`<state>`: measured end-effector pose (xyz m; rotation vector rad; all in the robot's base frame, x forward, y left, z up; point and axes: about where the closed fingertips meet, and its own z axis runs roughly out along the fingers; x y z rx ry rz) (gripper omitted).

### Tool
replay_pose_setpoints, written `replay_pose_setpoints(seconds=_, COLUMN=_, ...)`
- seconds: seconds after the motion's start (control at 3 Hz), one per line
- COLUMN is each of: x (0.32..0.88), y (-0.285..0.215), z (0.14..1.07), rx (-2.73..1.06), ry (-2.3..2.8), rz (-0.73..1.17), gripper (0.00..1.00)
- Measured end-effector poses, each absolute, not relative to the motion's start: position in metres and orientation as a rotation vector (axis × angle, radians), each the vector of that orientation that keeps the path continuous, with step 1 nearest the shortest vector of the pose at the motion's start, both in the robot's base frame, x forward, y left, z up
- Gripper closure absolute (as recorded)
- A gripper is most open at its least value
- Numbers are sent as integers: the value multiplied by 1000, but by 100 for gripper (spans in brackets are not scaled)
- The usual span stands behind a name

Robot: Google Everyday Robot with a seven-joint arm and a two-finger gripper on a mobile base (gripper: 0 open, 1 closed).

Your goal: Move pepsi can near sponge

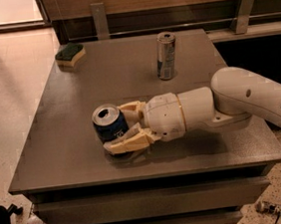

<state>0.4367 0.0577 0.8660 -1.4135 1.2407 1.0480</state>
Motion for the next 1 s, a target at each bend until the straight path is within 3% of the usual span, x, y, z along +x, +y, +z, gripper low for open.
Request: replay_pose_setpoints(seconds=1.0, x=571, y=70, z=867, rx=-1092, ry=1248, rz=924, gripper=100)
